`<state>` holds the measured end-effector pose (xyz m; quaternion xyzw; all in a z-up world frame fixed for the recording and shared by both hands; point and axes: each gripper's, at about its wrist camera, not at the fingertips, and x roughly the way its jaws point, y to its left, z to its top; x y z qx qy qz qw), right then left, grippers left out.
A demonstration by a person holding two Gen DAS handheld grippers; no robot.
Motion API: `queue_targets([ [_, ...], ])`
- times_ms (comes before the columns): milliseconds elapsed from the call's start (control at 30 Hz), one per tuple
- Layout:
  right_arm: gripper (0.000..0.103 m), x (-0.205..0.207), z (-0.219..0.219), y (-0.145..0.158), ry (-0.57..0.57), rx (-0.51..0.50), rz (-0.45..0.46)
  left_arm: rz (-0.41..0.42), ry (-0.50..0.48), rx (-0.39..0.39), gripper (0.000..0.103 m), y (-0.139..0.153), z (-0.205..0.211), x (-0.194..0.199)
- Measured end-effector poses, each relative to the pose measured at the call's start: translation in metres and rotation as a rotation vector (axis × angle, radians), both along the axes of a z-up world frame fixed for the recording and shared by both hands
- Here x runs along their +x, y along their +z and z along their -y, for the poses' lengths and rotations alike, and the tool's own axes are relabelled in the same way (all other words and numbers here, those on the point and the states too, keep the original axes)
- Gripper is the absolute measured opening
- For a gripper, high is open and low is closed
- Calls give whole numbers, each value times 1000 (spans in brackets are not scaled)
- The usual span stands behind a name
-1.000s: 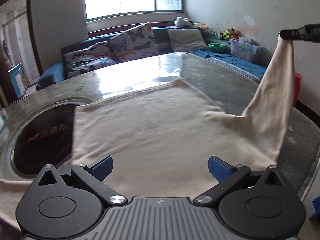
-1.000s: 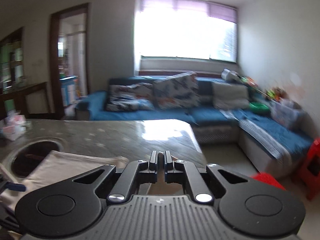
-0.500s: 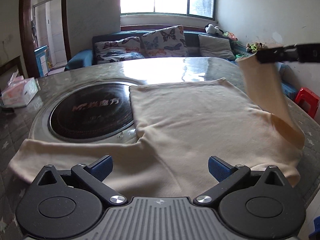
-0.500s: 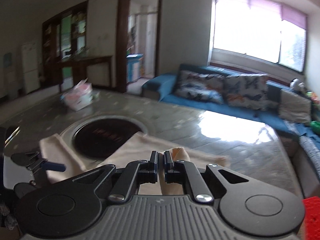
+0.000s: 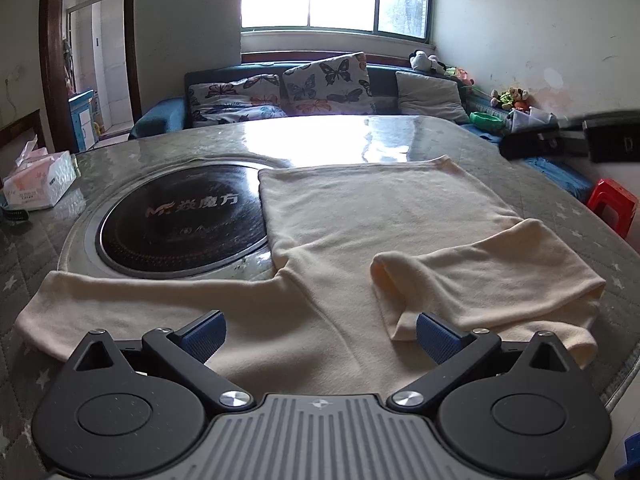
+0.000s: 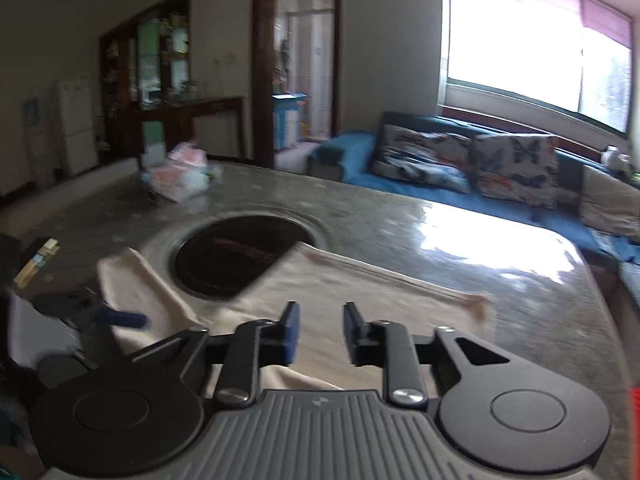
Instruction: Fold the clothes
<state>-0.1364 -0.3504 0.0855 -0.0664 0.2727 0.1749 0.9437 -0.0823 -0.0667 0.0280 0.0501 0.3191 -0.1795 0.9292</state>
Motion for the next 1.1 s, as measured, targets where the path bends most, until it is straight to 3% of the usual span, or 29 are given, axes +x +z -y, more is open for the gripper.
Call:
queue_targets([
  [167,40,-10,42,-22,-127,-54,-64,50,-59,10,101,8,21,-4],
  [367,40,-28,75,-55,-206,-37,-147,42,-109,39,83,0,42,1],
  [433,40,-32,80,-64,-219,-29,-163,37,-118,47,72,-4,46,1],
  [567,40,-39,86,-72,-224,7,-182,20,-157,62,71,-10,55,-2],
  [767,45,-51,90,-73,-222,39,-184,15,-195,72,41,-14,65,-5],
  [833,48,-55,89,-73,-221,32,-180,36,-195,66,21,-6,65,-4],
  [900,48,-58,88,-73,-218,26,-177,62,-194,57,10,3,64,-4],
  [1100,54,-66,80,-73,-186,-13,-161,138,-189,31,4,32,61,-1],
])
